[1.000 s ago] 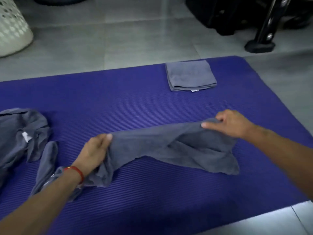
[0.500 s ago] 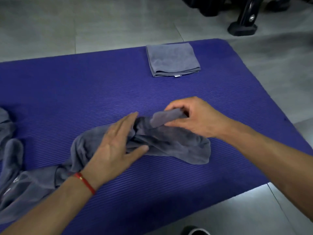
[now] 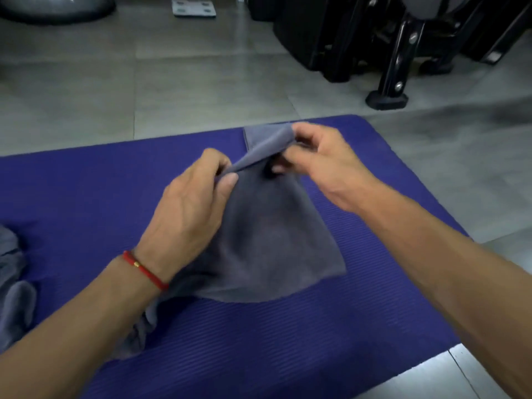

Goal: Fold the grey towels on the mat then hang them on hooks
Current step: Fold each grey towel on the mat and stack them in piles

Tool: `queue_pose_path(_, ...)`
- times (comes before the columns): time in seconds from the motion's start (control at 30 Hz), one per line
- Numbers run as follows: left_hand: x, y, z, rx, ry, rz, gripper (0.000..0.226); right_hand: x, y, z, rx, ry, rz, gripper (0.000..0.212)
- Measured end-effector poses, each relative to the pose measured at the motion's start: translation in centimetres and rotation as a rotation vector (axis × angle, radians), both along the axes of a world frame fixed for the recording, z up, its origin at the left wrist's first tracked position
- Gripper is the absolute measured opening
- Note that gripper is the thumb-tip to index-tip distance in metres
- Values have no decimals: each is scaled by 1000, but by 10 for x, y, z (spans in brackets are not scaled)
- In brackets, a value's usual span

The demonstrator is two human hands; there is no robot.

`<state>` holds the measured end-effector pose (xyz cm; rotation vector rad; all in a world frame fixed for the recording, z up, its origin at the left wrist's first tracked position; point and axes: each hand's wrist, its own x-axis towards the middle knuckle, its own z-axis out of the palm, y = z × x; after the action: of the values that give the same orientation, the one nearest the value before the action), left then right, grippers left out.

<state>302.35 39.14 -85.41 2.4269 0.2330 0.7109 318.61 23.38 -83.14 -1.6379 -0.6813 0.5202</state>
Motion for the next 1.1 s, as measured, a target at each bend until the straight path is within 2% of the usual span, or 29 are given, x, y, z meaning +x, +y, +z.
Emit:
queue_pose_path(0.1,-7,-34,39,-120,-30,-119,7,1,-27,35,339,206,52,27)
queue_pose_path(0.17,-17,-65,39,-358,158,-368,14,0,-64,28,473,414,34,26)
queue_pose_path(0.23,-29,-89,21,-544,383,-578,25,-6,-103,0,445,536,-104,31)
queue_pose_path(0.3,-34,-96,-5,-491,460,-590,26,-15,-146,-45,232,531,-247,27)
queue_pose_path(0.37,-25,-86,-28,-379,482,-504,26,-20,-190,-98,-123,346,-329,15)
queue_pose_path(0.43,-4,-68,-52,-235,548,-412,26,-25,-228,-151,-482,120,-322,35)
queue_pose_path(0.5,28,-47,-84,-55,618,-325,21,-32,-249,-186,-693,-14,-367,48)
queue_pose_path(0.6,81,-23,-125,117,713,-172,24,-42,-252,-207,-875,13,-627,39)
queue_pose_path(0.67,117,-19,-142,144,736,-102,34,-51,-245,-206,-953,203,-747,49)
queue_pose_path(0.73,148,-29,-153,4,783,15,48,-62,-241,-206,-856,447,-813,50)
queue_pose_path(0.8,172,-42,-165,-101,880,150,66,-73,-238,-213,-653,603,-880,36)
queue_pose_path(0.83,179,-47,-171,-106,924,208,68,-77,-236,-216,-536,650,-928,25)
queue_pose_path(0.9,188,-47,-179,-126,914,295,58,-77,-232,-217,-317,729,-1001,9)
queue_pose_path(1.0,195,-34,-172,-283,683,241,18,-61,-233,-206,-134,763,-982,5)
queue_pose_path(1.07,194,-23,-148,-439,487,117,11,-51,-235,-194,-31,817,-919,14)
queue_pose_path(1.1,192,-14,-132,-505,408,60,14,-47,-236,-185,28,838,-889,19)
